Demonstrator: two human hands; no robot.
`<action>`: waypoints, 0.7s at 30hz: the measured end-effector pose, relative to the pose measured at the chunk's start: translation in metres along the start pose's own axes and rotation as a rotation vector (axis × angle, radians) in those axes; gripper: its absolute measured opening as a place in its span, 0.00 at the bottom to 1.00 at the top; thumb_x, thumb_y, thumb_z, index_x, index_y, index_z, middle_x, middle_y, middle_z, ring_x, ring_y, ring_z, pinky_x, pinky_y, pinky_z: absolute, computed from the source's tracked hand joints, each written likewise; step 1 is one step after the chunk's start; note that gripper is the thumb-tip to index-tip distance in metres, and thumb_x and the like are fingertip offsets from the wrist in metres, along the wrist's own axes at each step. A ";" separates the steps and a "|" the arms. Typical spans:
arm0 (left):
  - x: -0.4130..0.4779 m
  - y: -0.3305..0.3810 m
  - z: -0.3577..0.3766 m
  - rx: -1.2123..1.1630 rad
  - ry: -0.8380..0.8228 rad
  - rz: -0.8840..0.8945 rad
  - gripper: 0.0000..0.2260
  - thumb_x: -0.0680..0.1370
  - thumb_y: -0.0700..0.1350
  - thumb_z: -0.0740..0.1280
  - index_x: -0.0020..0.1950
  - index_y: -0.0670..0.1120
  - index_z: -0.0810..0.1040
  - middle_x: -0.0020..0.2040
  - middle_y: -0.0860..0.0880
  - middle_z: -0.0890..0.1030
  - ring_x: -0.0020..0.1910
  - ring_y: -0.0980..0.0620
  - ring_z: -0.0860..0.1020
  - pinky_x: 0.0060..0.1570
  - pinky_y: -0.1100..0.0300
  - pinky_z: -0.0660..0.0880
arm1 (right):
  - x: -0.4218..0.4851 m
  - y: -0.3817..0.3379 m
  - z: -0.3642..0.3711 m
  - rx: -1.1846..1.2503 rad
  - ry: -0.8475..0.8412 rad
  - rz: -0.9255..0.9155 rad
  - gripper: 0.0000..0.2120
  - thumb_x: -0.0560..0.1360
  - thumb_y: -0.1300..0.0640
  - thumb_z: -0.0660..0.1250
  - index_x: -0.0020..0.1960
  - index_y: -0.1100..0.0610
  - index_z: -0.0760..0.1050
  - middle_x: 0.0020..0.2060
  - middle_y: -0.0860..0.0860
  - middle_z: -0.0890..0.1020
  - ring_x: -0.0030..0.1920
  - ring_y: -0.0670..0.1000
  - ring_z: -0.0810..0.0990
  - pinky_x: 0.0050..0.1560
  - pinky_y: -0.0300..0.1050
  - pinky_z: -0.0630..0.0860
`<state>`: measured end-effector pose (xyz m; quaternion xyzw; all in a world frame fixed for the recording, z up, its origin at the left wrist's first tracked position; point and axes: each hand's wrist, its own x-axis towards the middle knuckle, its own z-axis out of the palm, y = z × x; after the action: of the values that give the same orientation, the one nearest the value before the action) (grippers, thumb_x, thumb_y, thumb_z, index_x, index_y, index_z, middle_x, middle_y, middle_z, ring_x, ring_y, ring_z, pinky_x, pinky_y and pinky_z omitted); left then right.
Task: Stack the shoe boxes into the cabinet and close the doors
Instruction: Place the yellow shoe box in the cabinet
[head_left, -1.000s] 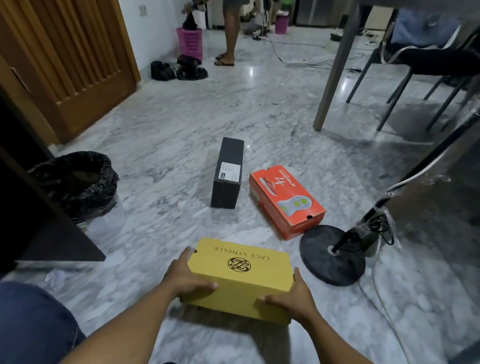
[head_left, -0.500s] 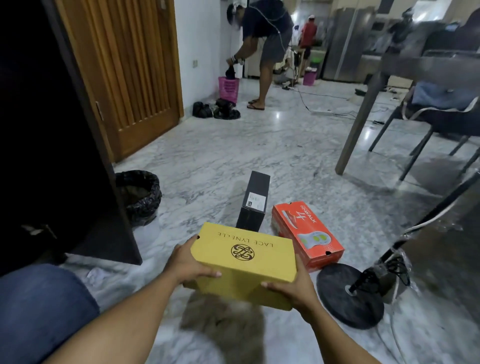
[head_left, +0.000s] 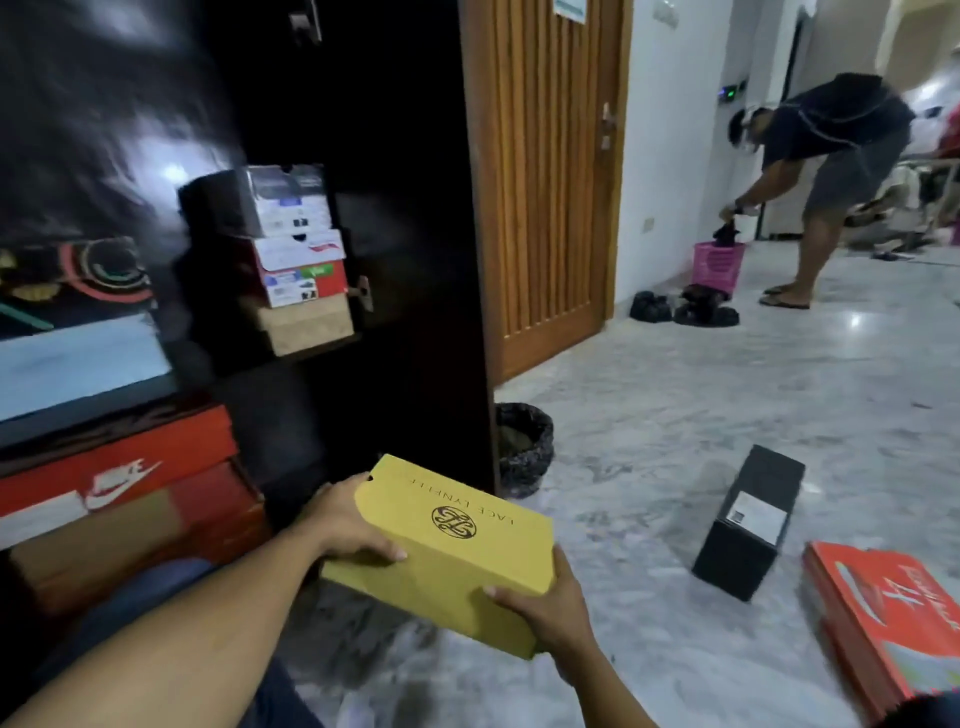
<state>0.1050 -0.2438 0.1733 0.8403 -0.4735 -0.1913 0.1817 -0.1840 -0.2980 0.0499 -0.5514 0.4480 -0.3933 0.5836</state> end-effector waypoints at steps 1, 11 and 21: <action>-0.010 -0.008 -0.021 0.016 0.046 -0.002 0.65 0.37 0.70 0.80 0.74 0.57 0.69 0.66 0.51 0.77 0.65 0.50 0.75 0.64 0.55 0.73 | 0.006 -0.005 0.021 0.021 -0.036 -0.026 0.52 0.50 0.42 0.86 0.68 0.46 0.66 0.56 0.46 0.79 0.56 0.51 0.79 0.56 0.57 0.80; -0.096 -0.089 -0.182 -0.064 0.528 -0.172 0.64 0.45 0.61 0.86 0.78 0.57 0.62 0.69 0.45 0.69 0.68 0.43 0.69 0.65 0.52 0.70 | 0.024 -0.114 0.196 0.094 -0.279 -0.381 0.48 0.55 0.51 0.87 0.66 0.41 0.61 0.55 0.37 0.77 0.54 0.39 0.76 0.50 0.35 0.77; -0.098 -0.121 -0.279 -0.420 1.030 -0.023 0.52 0.52 0.45 0.87 0.72 0.51 0.68 0.59 0.52 0.70 0.58 0.54 0.67 0.53 0.60 0.66 | 0.070 -0.277 0.298 0.064 -0.331 -0.714 0.51 0.53 0.50 0.86 0.71 0.57 0.68 0.56 0.41 0.76 0.55 0.37 0.76 0.61 0.43 0.75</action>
<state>0.2835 -0.0653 0.3687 0.7760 -0.2661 0.1520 0.5512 0.1309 -0.3012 0.3170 -0.7101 0.1155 -0.4909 0.4913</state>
